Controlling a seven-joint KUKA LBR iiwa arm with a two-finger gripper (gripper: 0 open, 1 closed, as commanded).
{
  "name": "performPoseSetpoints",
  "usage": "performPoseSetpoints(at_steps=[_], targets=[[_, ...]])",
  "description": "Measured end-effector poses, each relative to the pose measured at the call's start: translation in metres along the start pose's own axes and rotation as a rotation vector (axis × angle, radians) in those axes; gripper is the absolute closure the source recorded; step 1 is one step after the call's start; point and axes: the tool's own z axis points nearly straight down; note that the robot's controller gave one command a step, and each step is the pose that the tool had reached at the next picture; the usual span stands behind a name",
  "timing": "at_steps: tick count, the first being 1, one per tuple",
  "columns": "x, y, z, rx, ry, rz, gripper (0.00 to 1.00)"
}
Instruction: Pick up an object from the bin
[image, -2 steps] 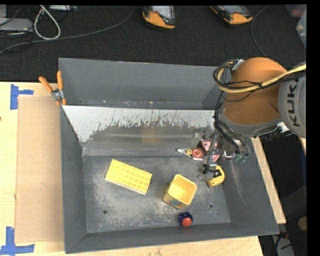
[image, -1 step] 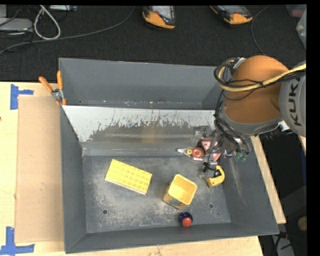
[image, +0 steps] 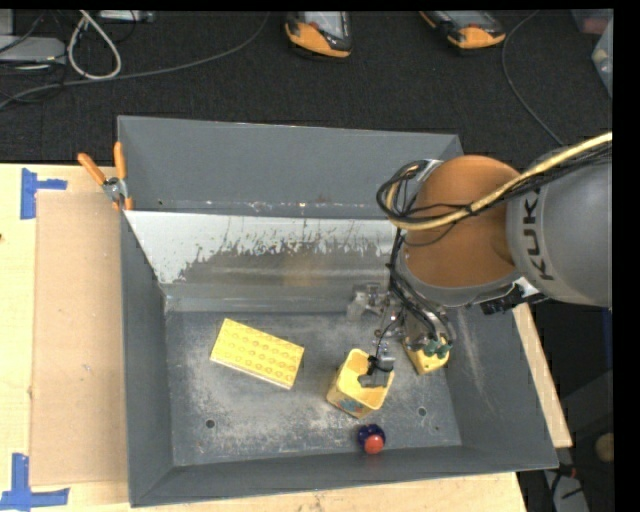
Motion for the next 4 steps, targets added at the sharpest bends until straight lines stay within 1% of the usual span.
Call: performPoseSetpoints(at_steps=[1, 2, 3, 4], targets=[[0.034, -0.028, 0.007, 0.001, -0.005, 0.023, 0.00], [0.023, 0.009, 0.063, -0.001, -0.004, 0.043, 0.00], [-0.008, 0.004, 0.098, 0.004, -0.013, -0.172, 1.00], [-0.008, 0.003, 0.098, 0.004, -0.013, -0.172, 1.00]])
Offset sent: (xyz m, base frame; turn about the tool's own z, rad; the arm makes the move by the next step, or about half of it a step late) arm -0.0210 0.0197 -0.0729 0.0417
